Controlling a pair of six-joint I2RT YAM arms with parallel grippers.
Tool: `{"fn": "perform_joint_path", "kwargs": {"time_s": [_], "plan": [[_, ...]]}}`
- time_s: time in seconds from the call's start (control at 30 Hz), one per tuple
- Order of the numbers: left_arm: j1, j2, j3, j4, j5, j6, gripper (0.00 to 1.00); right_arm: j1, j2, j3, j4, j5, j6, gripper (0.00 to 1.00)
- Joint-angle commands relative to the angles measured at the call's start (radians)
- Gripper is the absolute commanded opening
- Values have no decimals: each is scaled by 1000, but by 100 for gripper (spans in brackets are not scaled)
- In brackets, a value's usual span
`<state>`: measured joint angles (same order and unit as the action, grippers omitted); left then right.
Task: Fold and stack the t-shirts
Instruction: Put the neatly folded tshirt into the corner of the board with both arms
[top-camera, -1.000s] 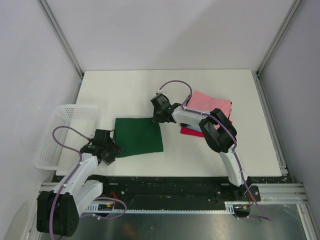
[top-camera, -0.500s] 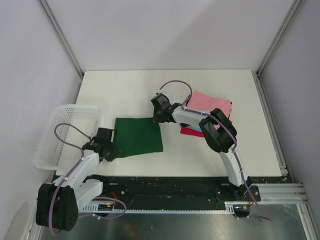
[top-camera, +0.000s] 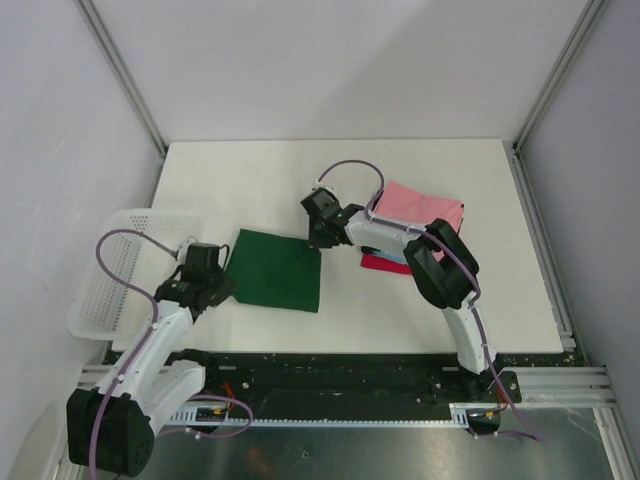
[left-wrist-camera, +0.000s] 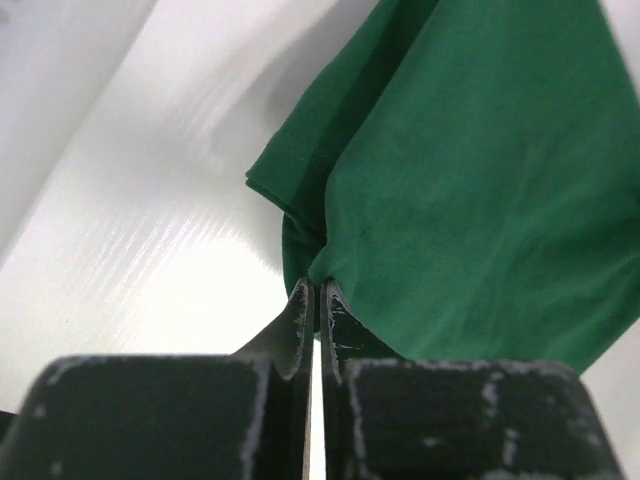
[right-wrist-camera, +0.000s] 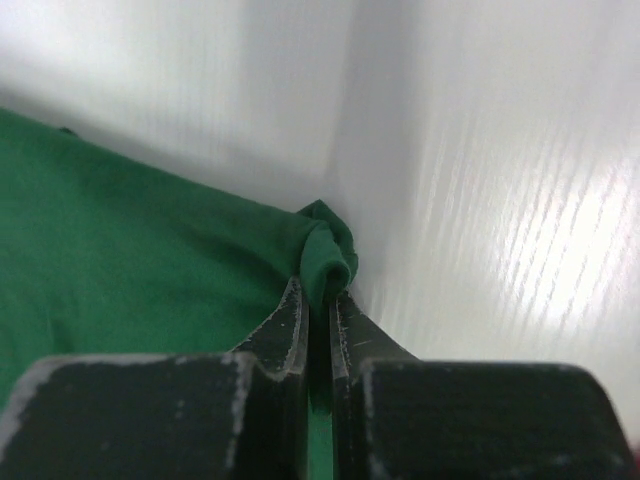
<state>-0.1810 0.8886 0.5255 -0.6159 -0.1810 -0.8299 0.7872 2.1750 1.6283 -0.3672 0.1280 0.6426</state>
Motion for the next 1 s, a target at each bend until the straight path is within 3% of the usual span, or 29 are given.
{"fn": "perform_joint_path", "kwargs": {"time_s": [0.0,0.6,0.97], "plan": [[-10,-44,77,6,-5,70,0,25,-122,32,-73,49,-34,0],[-61,-23,284,-4,102,88,0,17,-269,141,-205,130,-88,0],[-170,112,493,-2,93,75,0,-101,-385,161,-279,139,-115,0]]}}
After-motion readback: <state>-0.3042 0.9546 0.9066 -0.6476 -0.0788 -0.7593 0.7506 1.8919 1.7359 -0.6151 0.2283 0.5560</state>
